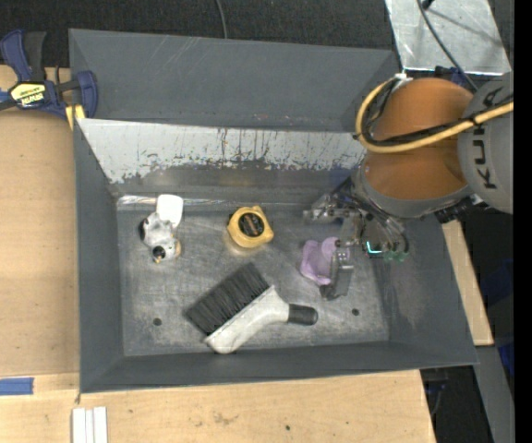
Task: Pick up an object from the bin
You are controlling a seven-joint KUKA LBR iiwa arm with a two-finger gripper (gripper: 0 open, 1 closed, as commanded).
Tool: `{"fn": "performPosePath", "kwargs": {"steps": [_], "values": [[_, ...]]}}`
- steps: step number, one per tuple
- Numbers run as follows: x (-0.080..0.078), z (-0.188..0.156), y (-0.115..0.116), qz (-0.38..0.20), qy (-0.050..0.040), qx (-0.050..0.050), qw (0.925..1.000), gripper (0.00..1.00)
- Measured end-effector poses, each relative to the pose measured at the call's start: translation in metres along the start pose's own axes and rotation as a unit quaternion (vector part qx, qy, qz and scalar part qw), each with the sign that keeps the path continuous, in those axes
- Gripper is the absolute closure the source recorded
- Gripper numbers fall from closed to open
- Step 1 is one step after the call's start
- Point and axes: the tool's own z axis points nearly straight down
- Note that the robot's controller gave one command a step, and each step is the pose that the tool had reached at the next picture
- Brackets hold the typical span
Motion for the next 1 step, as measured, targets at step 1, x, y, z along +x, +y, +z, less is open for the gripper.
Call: {"fn": "performPosePath", "kwargs": {"steps": [1], "values": [[-0.0018, -0.004, 0.0, 0.0, -0.0039, 0.0, 1.0, 0.0]]}}
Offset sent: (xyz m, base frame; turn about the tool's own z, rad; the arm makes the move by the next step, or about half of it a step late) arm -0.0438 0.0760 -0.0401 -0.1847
